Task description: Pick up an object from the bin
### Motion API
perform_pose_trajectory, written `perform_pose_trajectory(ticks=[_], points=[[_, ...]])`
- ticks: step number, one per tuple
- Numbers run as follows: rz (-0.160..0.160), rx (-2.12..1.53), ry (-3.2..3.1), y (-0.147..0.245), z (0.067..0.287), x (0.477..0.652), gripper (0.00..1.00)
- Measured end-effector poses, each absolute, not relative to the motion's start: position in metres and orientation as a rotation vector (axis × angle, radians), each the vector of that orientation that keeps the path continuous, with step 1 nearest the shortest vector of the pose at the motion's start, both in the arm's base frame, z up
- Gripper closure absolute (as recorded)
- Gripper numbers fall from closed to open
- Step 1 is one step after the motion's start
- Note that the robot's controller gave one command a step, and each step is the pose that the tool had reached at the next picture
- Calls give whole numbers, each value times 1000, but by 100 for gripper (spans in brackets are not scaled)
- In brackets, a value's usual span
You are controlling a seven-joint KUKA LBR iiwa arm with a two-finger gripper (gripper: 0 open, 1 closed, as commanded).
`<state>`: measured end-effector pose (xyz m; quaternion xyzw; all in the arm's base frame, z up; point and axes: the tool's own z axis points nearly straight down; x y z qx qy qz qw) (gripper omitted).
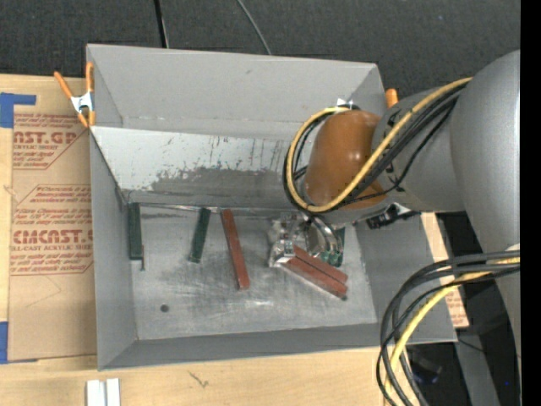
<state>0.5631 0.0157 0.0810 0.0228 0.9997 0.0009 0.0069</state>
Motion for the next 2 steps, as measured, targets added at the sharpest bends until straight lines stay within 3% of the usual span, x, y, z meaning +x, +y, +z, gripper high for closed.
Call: perform_pose_trajectory(ticks=[1,2], points=[[2,71,3139,16,79,560,0],[2,71,3138,16,79,560,0]])
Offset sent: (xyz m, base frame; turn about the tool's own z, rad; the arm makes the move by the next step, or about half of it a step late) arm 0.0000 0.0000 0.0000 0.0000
